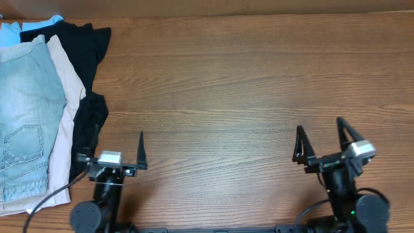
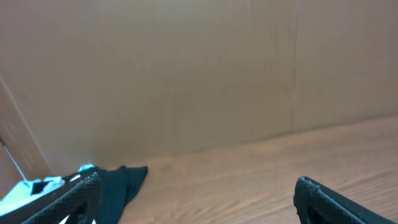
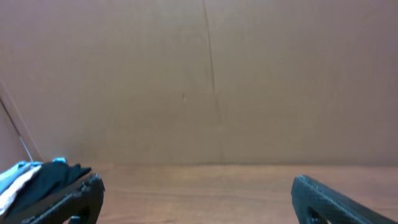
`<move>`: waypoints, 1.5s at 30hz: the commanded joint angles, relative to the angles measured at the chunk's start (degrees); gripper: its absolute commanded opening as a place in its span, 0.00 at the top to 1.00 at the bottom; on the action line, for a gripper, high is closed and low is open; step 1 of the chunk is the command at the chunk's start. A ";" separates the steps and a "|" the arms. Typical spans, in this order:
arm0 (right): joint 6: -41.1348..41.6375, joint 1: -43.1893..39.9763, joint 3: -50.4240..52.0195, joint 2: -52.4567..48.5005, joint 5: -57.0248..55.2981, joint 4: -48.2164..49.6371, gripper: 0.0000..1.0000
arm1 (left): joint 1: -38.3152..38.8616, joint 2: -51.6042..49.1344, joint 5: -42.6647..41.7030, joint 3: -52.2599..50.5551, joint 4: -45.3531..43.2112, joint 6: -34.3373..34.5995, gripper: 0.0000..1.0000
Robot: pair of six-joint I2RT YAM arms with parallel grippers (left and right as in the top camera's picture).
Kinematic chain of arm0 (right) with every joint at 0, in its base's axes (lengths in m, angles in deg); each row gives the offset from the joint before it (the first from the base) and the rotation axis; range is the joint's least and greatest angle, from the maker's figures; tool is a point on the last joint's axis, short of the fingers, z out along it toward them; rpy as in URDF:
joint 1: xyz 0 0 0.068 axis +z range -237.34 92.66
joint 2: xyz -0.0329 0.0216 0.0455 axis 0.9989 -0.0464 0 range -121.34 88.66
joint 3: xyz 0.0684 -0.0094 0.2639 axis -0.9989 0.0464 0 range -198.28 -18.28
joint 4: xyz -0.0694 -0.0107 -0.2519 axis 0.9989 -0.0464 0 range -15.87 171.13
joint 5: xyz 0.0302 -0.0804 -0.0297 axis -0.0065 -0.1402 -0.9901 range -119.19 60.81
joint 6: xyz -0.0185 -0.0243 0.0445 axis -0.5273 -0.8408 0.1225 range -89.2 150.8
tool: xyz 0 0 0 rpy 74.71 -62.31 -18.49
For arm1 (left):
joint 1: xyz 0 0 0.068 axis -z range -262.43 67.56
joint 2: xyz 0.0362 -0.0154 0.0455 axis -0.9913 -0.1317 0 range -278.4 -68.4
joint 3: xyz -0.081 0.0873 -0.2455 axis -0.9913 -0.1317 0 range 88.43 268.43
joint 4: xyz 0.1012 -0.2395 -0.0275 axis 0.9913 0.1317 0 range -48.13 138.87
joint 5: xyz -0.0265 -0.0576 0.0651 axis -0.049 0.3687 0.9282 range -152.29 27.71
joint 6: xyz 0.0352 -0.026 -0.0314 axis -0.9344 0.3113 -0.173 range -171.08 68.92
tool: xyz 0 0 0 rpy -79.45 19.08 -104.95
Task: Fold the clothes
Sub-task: 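Reach the left gripper to the denim shorts on the clothes stack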
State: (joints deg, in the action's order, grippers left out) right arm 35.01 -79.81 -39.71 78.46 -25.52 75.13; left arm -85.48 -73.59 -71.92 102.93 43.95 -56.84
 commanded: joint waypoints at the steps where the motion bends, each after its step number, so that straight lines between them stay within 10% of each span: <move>1: -1.70 -0.26 -9.90 -8.96 1.09 -3.43 0.00 | -0.31 -7.21 -0.28 8.96 2.32 -1.14 0.00; 18: -1.64 -0.26 -55.58 -59.69 10.62 -39.80 0.00 | -0.31 -63.80 -10.95 62.75 42.77 -0.85 0.00; 32: -1.68 -0.26 -55.56 -75.69 26.43 -40.04 0.00 | -2.56 -86.31 -1.36 64.48 44.65 -1.20 0.01; 45: -1.66 -0.26 -55.56 -75.71 26.43 -39.69 0.00 | -28.96 -88.11 1.25 65.37 42.64 3.23 0.00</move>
State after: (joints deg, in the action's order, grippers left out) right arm 33.74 -79.85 -93.93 2.25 0.18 35.03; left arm -110.40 -160.80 -71.96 166.82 86.79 -55.18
